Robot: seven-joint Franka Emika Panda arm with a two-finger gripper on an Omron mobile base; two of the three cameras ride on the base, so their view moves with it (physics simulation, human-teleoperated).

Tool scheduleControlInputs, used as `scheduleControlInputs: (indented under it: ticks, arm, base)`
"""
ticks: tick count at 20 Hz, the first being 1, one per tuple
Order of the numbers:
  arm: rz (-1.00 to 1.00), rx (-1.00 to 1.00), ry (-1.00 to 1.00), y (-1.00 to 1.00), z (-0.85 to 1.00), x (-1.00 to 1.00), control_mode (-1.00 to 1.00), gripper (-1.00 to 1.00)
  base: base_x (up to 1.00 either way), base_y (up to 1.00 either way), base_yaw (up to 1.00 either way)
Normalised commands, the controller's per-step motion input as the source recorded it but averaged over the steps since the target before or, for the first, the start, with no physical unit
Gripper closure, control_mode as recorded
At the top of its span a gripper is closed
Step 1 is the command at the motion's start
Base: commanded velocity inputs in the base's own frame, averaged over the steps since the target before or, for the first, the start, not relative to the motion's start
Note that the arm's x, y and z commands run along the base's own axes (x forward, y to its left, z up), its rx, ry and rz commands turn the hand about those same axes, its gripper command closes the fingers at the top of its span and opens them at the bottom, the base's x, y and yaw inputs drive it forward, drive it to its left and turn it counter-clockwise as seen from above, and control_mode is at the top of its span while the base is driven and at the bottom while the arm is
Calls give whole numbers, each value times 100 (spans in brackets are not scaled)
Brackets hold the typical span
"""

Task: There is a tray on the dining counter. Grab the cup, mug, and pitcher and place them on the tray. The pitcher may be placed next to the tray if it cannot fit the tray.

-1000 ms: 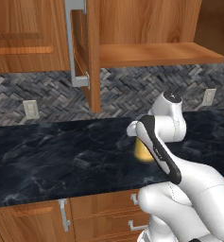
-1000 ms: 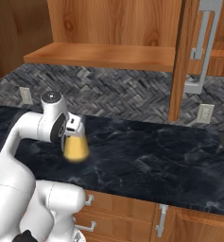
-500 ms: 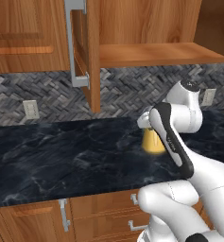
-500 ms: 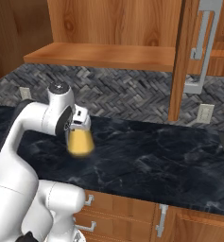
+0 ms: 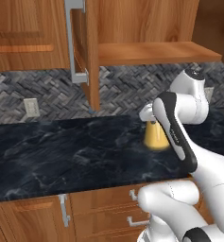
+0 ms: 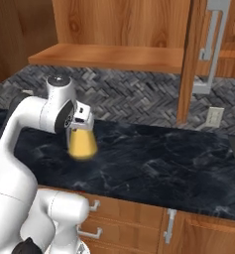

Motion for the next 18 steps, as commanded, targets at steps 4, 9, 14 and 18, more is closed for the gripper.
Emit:
scheduleControlInputs:
  ticks: [4,9,14,18]
  arm:
    - [0,0,0,0,0,0,100,100]
    - [0,0,0,0,0,0,100,100]
    - [0,0,0,0,0,0,100,100]
    - [0,0,0,0,0,0,100,100]
  base:
    - [-96,-13,-4]
    - [-94,-21,-28]
    - [-17,-3,-90]
    - [0,0,-100]
